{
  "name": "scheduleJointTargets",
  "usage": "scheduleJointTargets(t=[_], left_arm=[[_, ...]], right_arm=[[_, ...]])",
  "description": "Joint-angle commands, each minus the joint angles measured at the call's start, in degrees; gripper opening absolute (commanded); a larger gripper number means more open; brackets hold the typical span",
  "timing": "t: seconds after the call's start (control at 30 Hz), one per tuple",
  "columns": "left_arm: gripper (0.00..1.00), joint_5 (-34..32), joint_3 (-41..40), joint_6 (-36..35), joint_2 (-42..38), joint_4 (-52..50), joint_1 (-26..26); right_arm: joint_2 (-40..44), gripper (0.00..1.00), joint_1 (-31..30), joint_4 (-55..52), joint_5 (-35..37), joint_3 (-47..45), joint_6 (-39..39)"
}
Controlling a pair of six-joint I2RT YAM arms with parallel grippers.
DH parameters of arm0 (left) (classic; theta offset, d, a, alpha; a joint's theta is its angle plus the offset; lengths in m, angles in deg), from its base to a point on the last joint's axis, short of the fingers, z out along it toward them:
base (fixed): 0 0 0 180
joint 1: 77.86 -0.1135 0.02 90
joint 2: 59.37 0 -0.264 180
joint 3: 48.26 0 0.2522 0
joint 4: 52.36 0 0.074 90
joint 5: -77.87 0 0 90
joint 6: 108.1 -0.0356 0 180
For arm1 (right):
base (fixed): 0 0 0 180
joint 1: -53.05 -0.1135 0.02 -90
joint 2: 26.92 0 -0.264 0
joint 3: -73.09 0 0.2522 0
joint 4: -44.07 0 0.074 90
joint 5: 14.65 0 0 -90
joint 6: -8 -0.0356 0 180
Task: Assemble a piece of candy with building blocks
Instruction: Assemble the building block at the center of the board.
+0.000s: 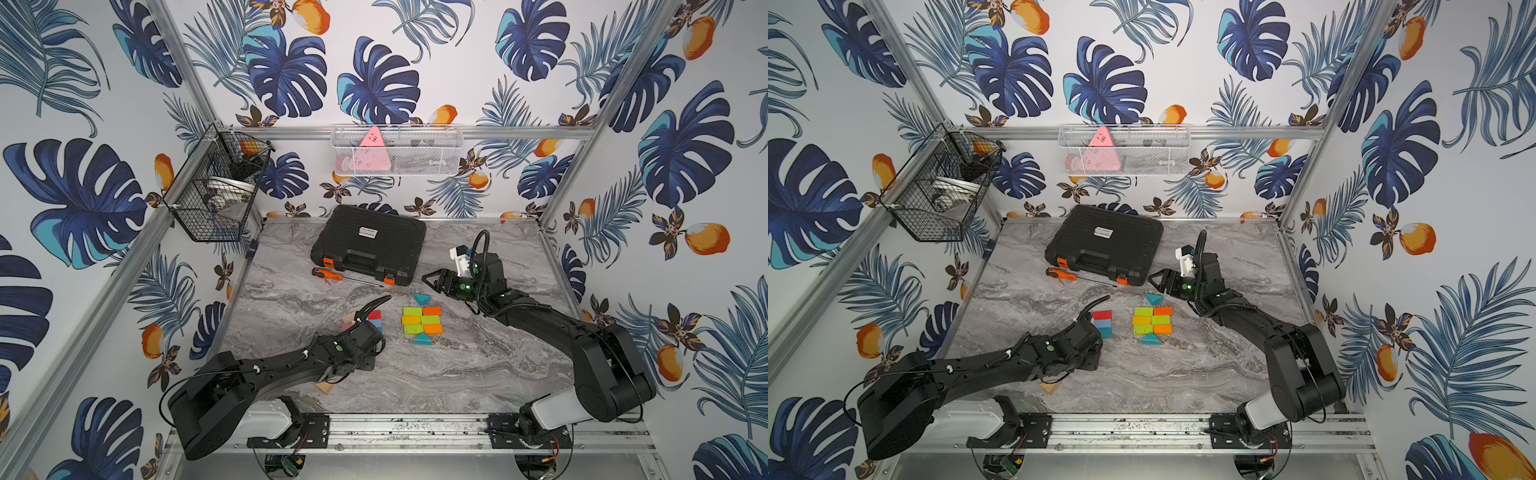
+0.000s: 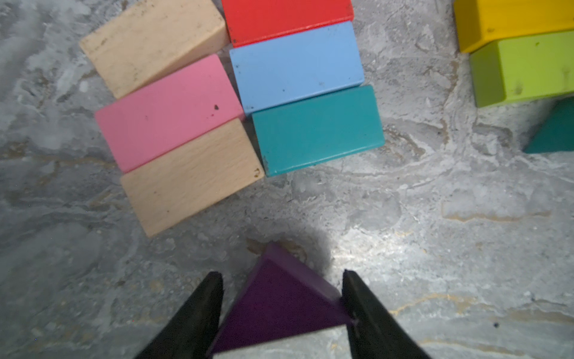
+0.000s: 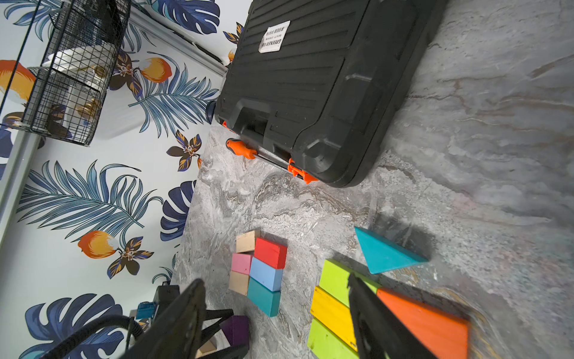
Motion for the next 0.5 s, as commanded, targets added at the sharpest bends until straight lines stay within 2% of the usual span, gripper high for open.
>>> scheduleJointTargets(t=[0.0, 0.17, 0.47], left_arm=[[0.41, -1.09, 0.00, 0.66, 1.16, 2.09, 0.11], [0.46, -1.67, 0.26, 0.42, 1.81, 2.85, 0.26], [0.69, -1.38, 1.09, 0.38, 1.82, 1.67, 0.37]], right_arm=[[-0.02, 0.74, 0.07, 0.72, -0.74, 0.38, 0.55], [-0.05, 0.74, 0.07, 0.72, -0.94, 0.42, 0.64], [-0.20, 0.75, 0.08, 0.61, -1.03, 0.40, 0.69]])
